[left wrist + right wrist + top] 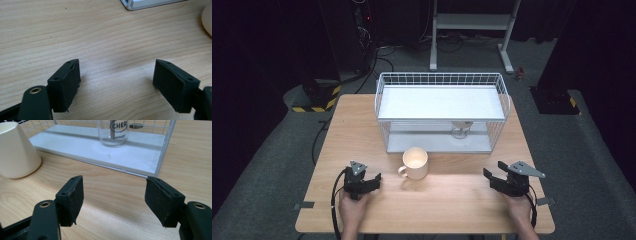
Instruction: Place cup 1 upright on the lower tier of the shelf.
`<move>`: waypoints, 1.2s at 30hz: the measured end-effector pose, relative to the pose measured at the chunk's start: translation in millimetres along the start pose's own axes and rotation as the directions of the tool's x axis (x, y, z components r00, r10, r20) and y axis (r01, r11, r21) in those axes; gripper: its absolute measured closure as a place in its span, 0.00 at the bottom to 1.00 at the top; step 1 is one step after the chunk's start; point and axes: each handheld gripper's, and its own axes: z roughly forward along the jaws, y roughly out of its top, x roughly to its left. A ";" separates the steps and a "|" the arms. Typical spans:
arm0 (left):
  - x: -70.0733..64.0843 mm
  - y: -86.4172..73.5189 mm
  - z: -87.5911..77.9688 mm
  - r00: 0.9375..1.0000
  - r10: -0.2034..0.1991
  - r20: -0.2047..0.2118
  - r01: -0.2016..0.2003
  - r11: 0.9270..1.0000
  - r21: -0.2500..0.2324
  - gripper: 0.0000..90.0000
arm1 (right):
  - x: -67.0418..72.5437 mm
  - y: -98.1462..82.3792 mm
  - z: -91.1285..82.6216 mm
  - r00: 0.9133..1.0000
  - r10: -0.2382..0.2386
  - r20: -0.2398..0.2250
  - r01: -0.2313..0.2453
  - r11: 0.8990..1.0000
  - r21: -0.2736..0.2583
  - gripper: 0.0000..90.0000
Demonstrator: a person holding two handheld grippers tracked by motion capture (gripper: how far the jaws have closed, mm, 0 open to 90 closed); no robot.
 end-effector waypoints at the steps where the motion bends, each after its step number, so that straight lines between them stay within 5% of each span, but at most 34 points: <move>1: 0.0 0.0 0.0 1.000 0.000 0.000 0.000 1.000 0.000 0.25 | 0.3 -0.7 0.1 1.000 -0.001 0.000 0.001 1.000 0.002 0.35; 25: -0.5 -0.5 -0.5 1.000 -0.005 -0.005 0.005 1.000 -0.001 0.25 | 6.7 -24.7 11.4 0.998 -0.060 0.017 0.057 0.988 0.141 0.33; 32: -0.4 -0.4 -0.5 1.000 -0.006 -0.005 0.006 1.000 -0.001 0.25 | 7.9 -22.6 19.1 0.991 -0.125 0.036 0.115 0.971 0.210 0.32; 36: -0.4 -0.3 -0.3 1.000 -0.007 -0.002 0.007 1.000 0.000 0.24 | 7.5 -21.6 24.4 0.994 -0.109 0.031 0.097 0.958 0.268 0.27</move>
